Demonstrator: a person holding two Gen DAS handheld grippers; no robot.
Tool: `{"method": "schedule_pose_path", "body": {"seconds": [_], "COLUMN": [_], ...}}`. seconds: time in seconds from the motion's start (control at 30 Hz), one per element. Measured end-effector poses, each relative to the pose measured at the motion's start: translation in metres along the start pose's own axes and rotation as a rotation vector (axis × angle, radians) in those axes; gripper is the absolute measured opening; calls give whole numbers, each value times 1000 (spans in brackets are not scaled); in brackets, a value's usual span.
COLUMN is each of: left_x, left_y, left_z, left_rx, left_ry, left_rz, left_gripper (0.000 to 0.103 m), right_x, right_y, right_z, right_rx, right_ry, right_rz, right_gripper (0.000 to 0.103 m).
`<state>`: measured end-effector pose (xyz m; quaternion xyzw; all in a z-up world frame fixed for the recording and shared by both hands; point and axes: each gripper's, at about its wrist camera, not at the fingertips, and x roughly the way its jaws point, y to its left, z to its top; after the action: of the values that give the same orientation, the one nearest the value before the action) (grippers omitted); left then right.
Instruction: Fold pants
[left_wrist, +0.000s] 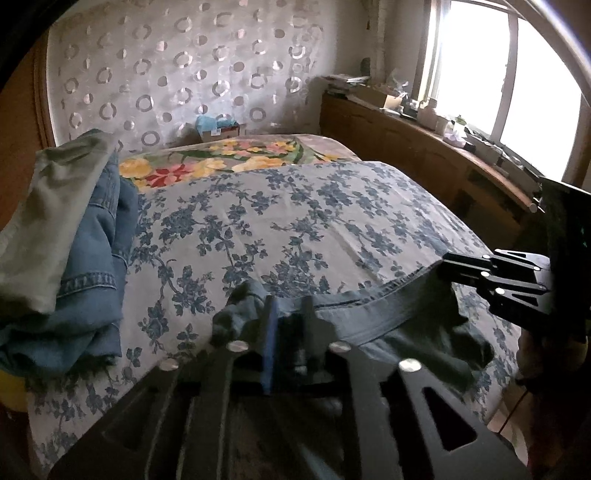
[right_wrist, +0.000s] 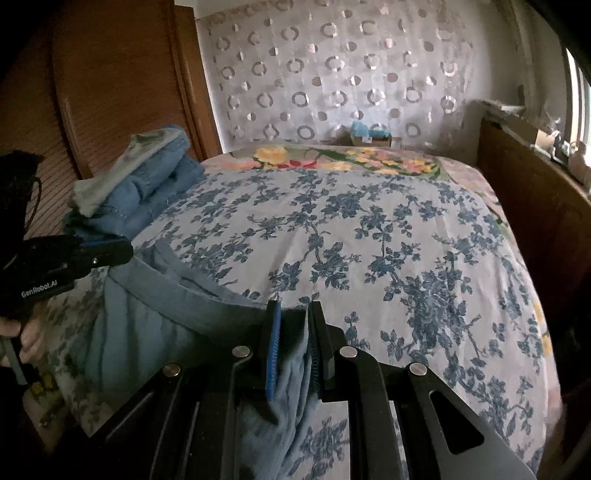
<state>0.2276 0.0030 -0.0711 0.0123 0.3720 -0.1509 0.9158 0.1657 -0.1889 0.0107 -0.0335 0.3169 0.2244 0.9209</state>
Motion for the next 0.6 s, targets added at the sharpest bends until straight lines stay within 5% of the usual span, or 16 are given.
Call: {"method": "schedule_pose_path", "body": {"seconds": [0.13, 0.3, 0.47, 0.6], "left_x": [-12, -27, -35, -41], "left_y": [-9, -19, -27, -29], "left_z": [-2, -5, -11, -17], "left_rx": [26, 38, 48, 43], "left_ry": [-27, -48, -66, -74], "left_rz": [2, -12, 10, -4], "left_gripper": [44, 50, 72, 76], "right_x": [-17, -39, -53, -60], "right_y": [3, 10, 12, 13], "right_z": [-7, -19, -30, -39], "right_rx": [-2, -4, -10, 1], "right_ry": [-33, -69, -86, -88], "right_rz": [-16, -4, 2, 18], "right_gripper": [15, 15, 16, 16]}}
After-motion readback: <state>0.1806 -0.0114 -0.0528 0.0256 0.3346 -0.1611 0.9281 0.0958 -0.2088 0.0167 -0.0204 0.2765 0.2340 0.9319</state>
